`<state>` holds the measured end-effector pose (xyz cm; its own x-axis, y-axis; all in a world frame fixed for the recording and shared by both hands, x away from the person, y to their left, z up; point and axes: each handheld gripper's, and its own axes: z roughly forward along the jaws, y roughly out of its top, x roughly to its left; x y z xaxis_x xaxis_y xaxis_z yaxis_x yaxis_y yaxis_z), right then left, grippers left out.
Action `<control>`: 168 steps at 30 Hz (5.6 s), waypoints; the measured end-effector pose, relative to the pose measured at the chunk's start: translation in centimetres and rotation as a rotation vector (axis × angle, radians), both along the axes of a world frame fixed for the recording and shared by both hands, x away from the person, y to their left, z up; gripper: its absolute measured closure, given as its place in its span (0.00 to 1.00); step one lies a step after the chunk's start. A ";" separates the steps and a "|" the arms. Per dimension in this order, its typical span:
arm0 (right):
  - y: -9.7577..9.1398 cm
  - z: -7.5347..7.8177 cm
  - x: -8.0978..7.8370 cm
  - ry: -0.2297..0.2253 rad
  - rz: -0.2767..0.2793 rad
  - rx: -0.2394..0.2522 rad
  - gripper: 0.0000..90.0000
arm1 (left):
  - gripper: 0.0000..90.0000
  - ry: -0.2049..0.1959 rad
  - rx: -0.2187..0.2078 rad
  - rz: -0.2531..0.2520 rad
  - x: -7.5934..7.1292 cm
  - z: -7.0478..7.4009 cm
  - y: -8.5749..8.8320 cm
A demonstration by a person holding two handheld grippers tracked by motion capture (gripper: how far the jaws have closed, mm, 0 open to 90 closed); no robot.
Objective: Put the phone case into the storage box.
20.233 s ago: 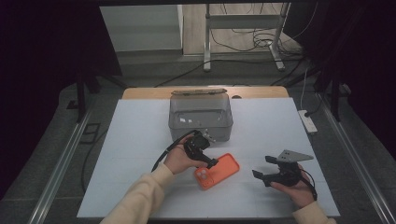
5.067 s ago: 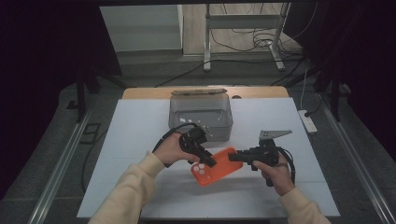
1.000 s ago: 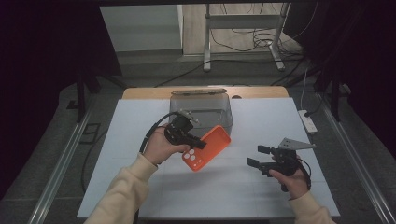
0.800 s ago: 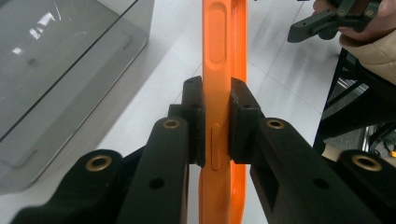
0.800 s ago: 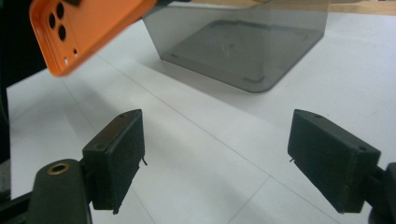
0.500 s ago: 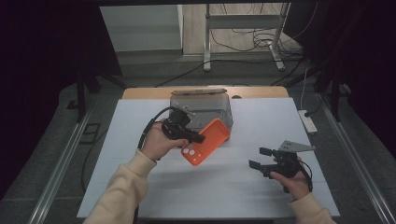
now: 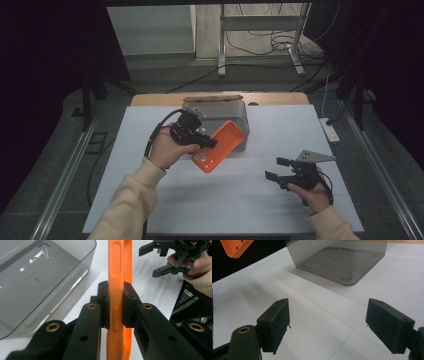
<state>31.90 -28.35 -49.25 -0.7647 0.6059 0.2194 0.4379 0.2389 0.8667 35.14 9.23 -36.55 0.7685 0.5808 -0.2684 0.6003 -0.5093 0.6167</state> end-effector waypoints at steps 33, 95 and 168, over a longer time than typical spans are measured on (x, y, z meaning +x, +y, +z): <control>0.3 0.0 0.1 -0.017 -0.007 -0.011 0.22 | 0.89 -0.035 -0.019 0.069 2.4 2.6 0.6; 0.4 -0.2 0.0 -0.029 -0.008 -0.033 0.22 | 0.88 -0.001 0.070 0.343 10.0 2.7 0.4; 0.4 -0.1 0.1 -0.029 -0.008 -0.032 0.22 | 0.88 0.090 0.188 0.524 12.5 -1.1 1.7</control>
<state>31.95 -27.96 -49.39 -0.7656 0.6183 0.1776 0.4145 0.2631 0.8712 47.60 10.89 -37.62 0.3433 0.9229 -0.1745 0.8486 -0.2252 0.4786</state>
